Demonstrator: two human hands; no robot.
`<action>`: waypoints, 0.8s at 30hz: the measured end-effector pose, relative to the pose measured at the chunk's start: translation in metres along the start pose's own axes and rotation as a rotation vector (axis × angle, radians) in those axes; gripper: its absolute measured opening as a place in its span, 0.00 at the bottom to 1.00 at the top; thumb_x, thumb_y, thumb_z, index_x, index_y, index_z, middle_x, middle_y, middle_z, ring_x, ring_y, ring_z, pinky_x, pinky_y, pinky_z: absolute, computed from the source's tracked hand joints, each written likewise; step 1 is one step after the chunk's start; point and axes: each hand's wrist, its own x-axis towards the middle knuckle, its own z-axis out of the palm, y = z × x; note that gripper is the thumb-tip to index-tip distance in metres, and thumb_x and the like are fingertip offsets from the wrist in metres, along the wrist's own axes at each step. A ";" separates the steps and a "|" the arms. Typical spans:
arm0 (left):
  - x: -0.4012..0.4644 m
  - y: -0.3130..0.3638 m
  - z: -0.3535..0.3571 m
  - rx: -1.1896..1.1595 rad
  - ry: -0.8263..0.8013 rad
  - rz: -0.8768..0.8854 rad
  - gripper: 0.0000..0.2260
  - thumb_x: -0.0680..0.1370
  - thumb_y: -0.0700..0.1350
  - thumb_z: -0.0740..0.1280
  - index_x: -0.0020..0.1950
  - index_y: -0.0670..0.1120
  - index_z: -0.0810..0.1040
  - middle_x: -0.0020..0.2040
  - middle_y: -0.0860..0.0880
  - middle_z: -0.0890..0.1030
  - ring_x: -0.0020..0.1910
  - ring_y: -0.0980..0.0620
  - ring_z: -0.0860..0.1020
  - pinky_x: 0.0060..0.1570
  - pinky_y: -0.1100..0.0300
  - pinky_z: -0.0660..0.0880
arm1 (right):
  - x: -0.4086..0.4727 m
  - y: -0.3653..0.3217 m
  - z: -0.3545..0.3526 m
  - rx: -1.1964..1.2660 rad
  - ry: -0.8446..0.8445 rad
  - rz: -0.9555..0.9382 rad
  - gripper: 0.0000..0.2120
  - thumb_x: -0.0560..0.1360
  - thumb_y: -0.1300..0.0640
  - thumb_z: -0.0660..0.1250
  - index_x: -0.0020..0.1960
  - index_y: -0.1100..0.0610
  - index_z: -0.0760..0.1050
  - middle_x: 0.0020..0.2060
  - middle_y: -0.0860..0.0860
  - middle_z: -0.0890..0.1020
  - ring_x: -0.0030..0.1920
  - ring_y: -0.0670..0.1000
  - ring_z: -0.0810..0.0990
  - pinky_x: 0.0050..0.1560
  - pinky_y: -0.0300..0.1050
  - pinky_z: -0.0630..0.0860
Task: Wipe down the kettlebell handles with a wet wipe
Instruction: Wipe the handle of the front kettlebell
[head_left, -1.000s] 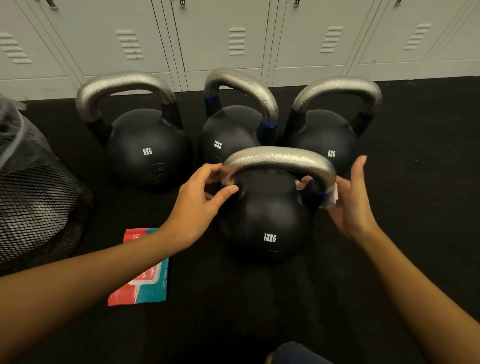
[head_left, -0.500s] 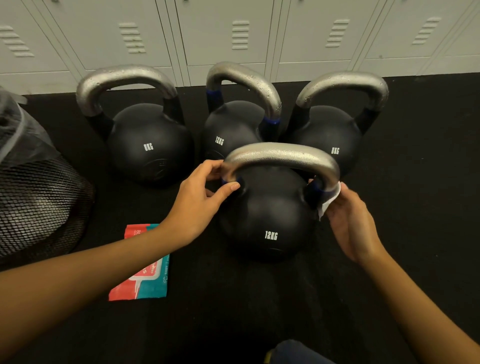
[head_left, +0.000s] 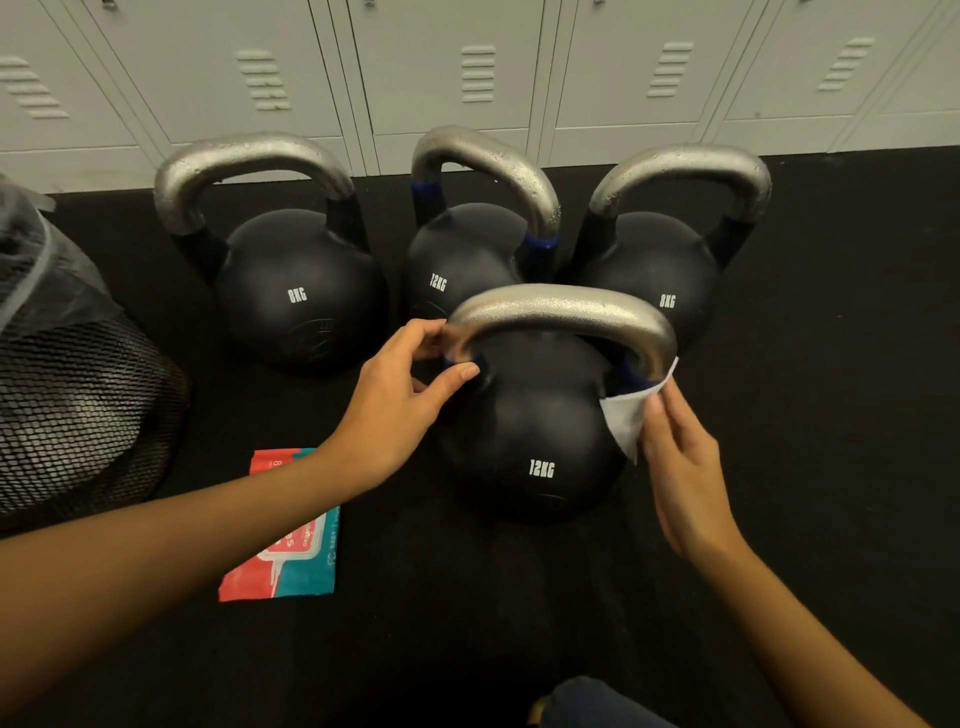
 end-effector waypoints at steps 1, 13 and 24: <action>0.000 0.000 0.000 0.001 0.001 0.000 0.18 0.76 0.44 0.69 0.65 0.47 0.73 0.60 0.53 0.77 0.57 0.69 0.74 0.46 0.71 0.75 | -0.004 0.004 0.000 -0.036 -0.001 0.000 0.25 0.81 0.56 0.62 0.77 0.52 0.63 0.71 0.44 0.73 0.70 0.41 0.71 0.70 0.42 0.70; 0.000 0.001 -0.001 -0.026 -0.010 -0.003 0.17 0.76 0.44 0.69 0.64 0.49 0.73 0.59 0.54 0.77 0.56 0.69 0.74 0.46 0.71 0.75 | 0.007 0.000 0.039 -0.193 0.388 -0.009 0.26 0.72 0.52 0.75 0.66 0.51 0.70 0.62 0.49 0.76 0.61 0.47 0.76 0.62 0.49 0.77; 0.000 0.002 -0.001 -0.040 -0.009 0.005 0.15 0.76 0.43 0.70 0.62 0.50 0.73 0.56 0.58 0.76 0.56 0.70 0.74 0.45 0.71 0.74 | -0.007 0.002 0.017 0.023 0.268 0.086 0.22 0.73 0.61 0.73 0.65 0.56 0.74 0.56 0.50 0.83 0.57 0.48 0.82 0.54 0.44 0.79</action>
